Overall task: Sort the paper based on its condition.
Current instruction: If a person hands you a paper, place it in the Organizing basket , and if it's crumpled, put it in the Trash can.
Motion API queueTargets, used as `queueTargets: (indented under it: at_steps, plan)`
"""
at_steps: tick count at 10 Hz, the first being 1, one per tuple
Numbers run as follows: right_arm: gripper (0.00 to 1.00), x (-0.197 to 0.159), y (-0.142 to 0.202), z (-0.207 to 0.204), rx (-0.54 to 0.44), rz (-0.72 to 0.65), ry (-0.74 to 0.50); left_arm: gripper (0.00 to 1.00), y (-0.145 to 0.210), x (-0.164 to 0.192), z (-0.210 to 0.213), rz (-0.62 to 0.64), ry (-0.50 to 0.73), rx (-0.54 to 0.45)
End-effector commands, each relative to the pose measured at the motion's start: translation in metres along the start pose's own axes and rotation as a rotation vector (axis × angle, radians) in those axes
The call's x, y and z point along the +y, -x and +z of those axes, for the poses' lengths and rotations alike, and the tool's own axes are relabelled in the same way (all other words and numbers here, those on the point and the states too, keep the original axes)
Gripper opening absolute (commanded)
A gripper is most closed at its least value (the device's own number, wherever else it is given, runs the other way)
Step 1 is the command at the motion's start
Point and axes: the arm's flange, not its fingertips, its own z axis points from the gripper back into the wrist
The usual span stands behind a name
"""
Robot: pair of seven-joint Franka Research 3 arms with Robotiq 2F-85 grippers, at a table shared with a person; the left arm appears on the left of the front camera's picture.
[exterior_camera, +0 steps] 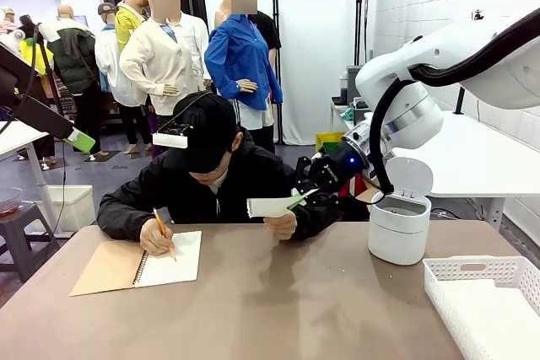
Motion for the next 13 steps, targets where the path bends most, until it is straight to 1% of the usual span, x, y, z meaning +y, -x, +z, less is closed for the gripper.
queueTargets:
  at_steps: [1,2,3,4,6,7,9,10,11,13]
  plan:
    - [0.0,0.007,0.011,0.004,-0.009,0.084,0.036,1.0,0.0,0.001,0.001,0.005,0.001,-0.004]
    - [0.0,0.009,0.019,0.005,0.04,0.101,0.034,1.0,0.0,0.001,0.001,0.005,0.001,-0.004]
    - [0.0,0.013,0.029,0.01,0.045,0.13,0.043,1.0,0.0,0.001,0.001,0.005,0.001,-0.004]
    - [0.0,0.017,0.041,0.017,0.038,0.172,0.043,1.0,0.0,0.001,0.001,0.005,0.001,-0.004]
    - [0.0,0.023,0.066,0.038,0.008,0.264,0.084,1.0,0.0,0.001,0.001,0.005,0.001,-0.004]
    - [0.0,0.024,0.081,0.049,-0.019,0.311,0.119,1.0,0.0,0.001,0.001,0.005,0.001,-0.004]
    - [0.0,0.028,0.109,0.076,-0.116,0.387,0.207,1.0,0.0,0.001,0.001,0.005,0.001,-0.004]
    - [0.0,0.028,0.12,0.088,-0.129,0.417,0.25,1.0,0.0,0.001,0.001,0.005,0.001,-0.004]
    - [0.0,0.028,0.128,0.097,-0.18,0.431,0.309,1.0,0.0,0.001,0.001,0.005,0.001,-0.004]
    - [0.0,0.022,0.141,0.111,-0.245,0.442,0.39,1.0,0.0,0.001,0.001,0.005,0.001,-0.004]
